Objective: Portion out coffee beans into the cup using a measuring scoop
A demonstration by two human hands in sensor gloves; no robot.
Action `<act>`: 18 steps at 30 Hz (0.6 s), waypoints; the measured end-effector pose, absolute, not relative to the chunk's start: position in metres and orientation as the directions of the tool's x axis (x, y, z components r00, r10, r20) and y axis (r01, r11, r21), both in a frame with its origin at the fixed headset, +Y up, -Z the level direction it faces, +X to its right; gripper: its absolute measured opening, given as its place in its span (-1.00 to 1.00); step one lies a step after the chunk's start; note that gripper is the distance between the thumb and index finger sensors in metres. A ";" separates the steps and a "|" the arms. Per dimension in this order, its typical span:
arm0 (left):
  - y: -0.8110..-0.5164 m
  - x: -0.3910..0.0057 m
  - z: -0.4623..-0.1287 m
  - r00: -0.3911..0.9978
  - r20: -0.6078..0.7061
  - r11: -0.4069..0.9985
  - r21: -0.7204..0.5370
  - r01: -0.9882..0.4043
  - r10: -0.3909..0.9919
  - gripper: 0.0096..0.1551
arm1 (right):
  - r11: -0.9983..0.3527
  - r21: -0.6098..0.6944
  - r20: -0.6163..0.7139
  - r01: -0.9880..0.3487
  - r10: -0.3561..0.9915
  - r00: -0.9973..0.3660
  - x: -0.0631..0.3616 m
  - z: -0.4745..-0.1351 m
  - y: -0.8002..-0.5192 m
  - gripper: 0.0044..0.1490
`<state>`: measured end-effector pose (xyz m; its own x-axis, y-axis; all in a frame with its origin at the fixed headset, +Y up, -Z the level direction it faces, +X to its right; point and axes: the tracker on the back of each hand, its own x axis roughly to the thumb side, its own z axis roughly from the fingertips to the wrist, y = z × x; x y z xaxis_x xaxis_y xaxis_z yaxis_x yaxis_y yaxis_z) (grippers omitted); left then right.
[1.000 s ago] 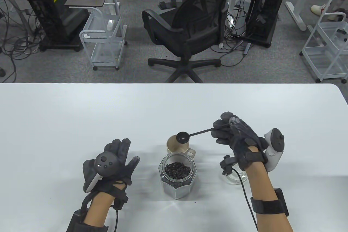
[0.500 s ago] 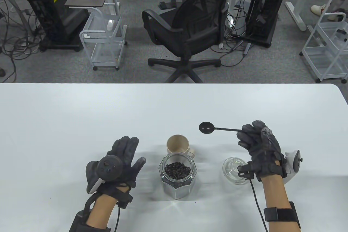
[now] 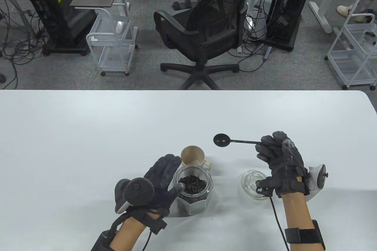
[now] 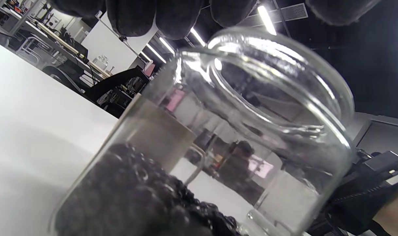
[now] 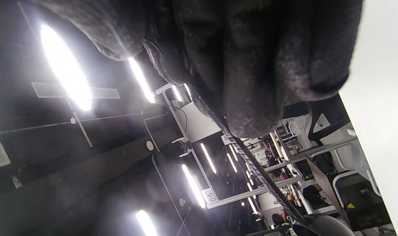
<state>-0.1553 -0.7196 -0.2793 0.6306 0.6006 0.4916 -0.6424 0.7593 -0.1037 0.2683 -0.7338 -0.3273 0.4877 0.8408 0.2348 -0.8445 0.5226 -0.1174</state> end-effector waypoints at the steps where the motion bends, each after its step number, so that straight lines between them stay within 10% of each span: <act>1: -0.722 -0.153 -0.280 0.623 0.485 0.753 -0.120 -0.647 0.613 0.00 | 0.514 -0.116 0.236 -0.850 0.846 0.479 0.267 -0.327 -0.734 -0.41; 18: -0.737 -0.146 -0.283 0.571 0.458 0.704 -0.195 -0.683 0.681 0.05 | 0.371 -0.045 0.333 -0.928 0.881 0.336 0.242 -0.312 -0.696 -0.42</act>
<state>-0.1465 -0.7367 -0.2830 0.5715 0.6810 0.4579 -0.6830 0.7040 -0.1947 0.2419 -0.6961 -0.3123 0.3362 0.8809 0.3330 -0.9275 0.3710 -0.0450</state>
